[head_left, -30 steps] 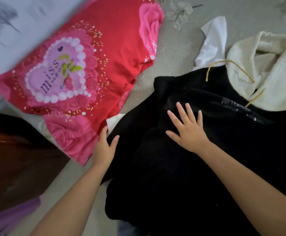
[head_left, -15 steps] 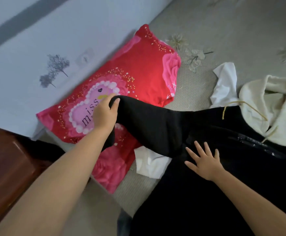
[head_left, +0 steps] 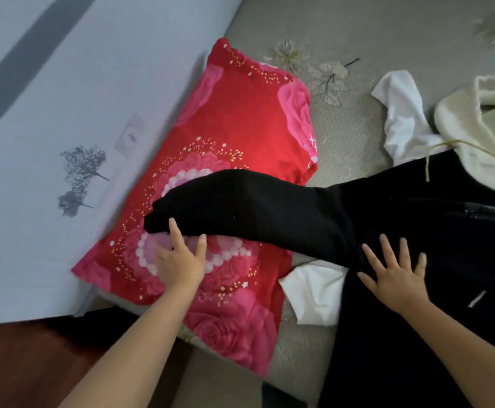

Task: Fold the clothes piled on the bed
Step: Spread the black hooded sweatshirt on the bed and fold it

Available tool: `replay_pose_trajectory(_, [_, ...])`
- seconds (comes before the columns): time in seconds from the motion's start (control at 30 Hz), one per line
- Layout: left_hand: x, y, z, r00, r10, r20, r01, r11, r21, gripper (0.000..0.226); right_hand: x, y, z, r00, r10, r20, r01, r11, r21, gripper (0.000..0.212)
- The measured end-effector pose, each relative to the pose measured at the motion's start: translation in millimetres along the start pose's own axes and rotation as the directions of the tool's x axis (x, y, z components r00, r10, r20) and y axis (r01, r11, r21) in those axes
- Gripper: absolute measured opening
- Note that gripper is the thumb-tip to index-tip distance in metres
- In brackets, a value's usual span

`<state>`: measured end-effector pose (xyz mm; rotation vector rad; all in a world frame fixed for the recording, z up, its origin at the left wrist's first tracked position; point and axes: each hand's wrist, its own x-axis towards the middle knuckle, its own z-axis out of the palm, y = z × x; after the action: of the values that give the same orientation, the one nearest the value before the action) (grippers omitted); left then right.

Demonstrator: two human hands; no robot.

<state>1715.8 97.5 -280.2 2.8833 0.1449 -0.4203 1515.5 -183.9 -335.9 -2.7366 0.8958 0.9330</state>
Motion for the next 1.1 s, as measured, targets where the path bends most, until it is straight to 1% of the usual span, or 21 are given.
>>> replay_pose_trajectory(0.03, [-7.2,0.0,5.8,0.999,0.033,-0.017,-0.034,0.997,-0.063,0.073,-1.1,-2.6,1.0,1.0,0.008,-0.011,-0.009,1.0,-0.013,0.107])
replay_pose_trajectory(0.1, [-17.6,11.7,12.8,0.986,0.155,-0.064,-0.165,0.959,-0.23,0.07,-2.2,-6.1,2.2,1.0,0.008,0.002,-0.008,0.997,-0.081,0.075])
replay_pose_trajectory(0.17, [-20.1,31.7,14.5,0.981,0.181,-0.071,-0.194,0.895,-0.401,0.072,-0.3,-7.1,3.6,1.0,0.02,0.018,-0.019,0.997,-0.073,0.066])
replay_pose_trajectory(0.23, [-14.5,49.2,17.2,0.99,0.109,-0.086,-0.138,0.838,-0.528,0.078,-2.9,-8.1,3.8,1.0,0.009,0.018,-0.007,0.997,-0.079,0.068])
replay_pose_trajectory(0.3, [-5.9,62.7,21.4,0.996,-0.004,-0.086,-0.052,0.773,-0.632,0.082,-4.1,-7.8,5.4,1.0,0.006,0.003,-0.006,0.999,-0.049,0.085])
replay_pose_trajectory(0.33, [-3.1,68.9,23.6,0.995,-0.034,-0.09,-0.033,0.756,-0.654,0.082,-4.1,-7.5,5.4,1.0,-0.002,0.007,0.002,1.0,-0.027,0.093])
replay_pose_trajectory(0.37, [-1.6,76.2,24.2,0.994,-0.035,-0.108,-0.044,0.754,-0.655,0.081,-4.0,-6.8,4.3,1.0,-0.012,-0.003,0.012,1.0,-0.007,0.096])
replay_pose_trajectory(0.43, [-6.6,93.5,23.3,0.987,0.038,-0.157,-0.126,0.784,-0.608,0.08,-2.0,0.5,3.8,0.998,-0.051,-0.03,0.052,0.997,0.052,0.092])
replay_pose_trajectory(0.5, [-19.6,115.1,22.3,0.96,0.187,-0.208,-0.271,0.806,-0.526,0.079,-5.7,13.4,-1.3,0.992,-0.092,-0.081,0.105,0.978,0.179,0.093])
replay_pose_trajectory(0.53, [-29.3,128.5,22.2,0.922,0.293,-0.252,-0.383,0.782,-0.491,0.079,-9.6,23.0,-2.0,0.987,-0.098,-0.126,0.127,0.961,0.245,0.085])
replay_pose_trajectory(0.6, [-55.4,160.6,29.4,0.786,0.519,-0.337,-0.618,0.686,-0.385,0.076,-21.0,48.2,-2.9,0.973,-0.077,-0.218,0.154,0.92,0.361,0.064])
replay_pose_trajectory(0.67, [-89.9,199.5,41.7,0.639,0.675,-0.37,-0.769,0.576,-0.277,0.071,-34.6,84.0,1.8,0.946,-0.007,-0.323,0.171,0.86,0.481,0.061])
replay_pose_trajectory(0.73, [-131.7,243.5,54.8,0.51,0.78,-0.362,-0.86,0.469,-0.2,0.069,-50.7,131.1,13.1,0.911,0.088,-0.403,0.178,0.797,0.577,0.059])
replay_pose_trajectory(0.77, [-154.6,266.0,63.4,0.453,0.821,-0.348,-0.891,0.41,-0.193,0.067,-61.4,157.1,18.3,0.904,0.136,-0.405,0.159,0.773,0.614,0.058])
replay_pose_trajectory(0.83, [-204.1,309.7,81.0,0.353,0.888,-0.294,-0.93,0.298,-0.216,0.063,-84.4,213.2,30.0,0.909,0.246,-0.336,0.059,0.722,0.69,0.057])
replay_pose_trajectory(0.87, [-228.9,329.0,91.0,0.318,0.915,-0.248,-0.938,0.265,-0.226,0.064,-96.6,242.5,36.8,0.909,0.291,-0.298,0.007,0.705,0.709,0.057])
replay_pose_trajectory(0.9, [-254.7,344.9,101.4,0.284,0.945,-0.163,-0.942,0.244,-0.231,0.065,-110.0,270.8,45.1,0.907,0.329,-0.264,-0.045,0.697,0.716,0.057])
replay_pose_trajectory(0.97, [-297.8,370.0,125.5,0.205,0.975,0.087,-0.946,0.22,-0.238,0.067,-130.3,322.7,63.1,0.896,0.385,-0.22,-0.122,0.692,0.711,0.057])
replay_pose_trajectory(1.0, [-313.4,377.2,142.2,0.138,0.966,0.218,-0.955,0.188,-0.229,0.068,-138.0,343.8,71.4,0.891,0.404,-0.207,-0.15,0.691,0.707,0.057])
replay_pose_trajectory(1.07, [-333.8,381.5,175.3,-0.013,0.882,0.47,-0.977,0.089,-0.193,0.071,-147.6,375.8,85.7,0.875,0.439,-0.203,-0.179,0.684,0.707,0.057])
replay_pose_trajectory(1.1, [-339.6,379.5,189.2,-0.06,0.798,0.6,-0.982,0.061,-0.179,0.072,-149.4,386.4,90.9,0.869,0.451,-0.203,-0.186,0.678,0.711,0.057])
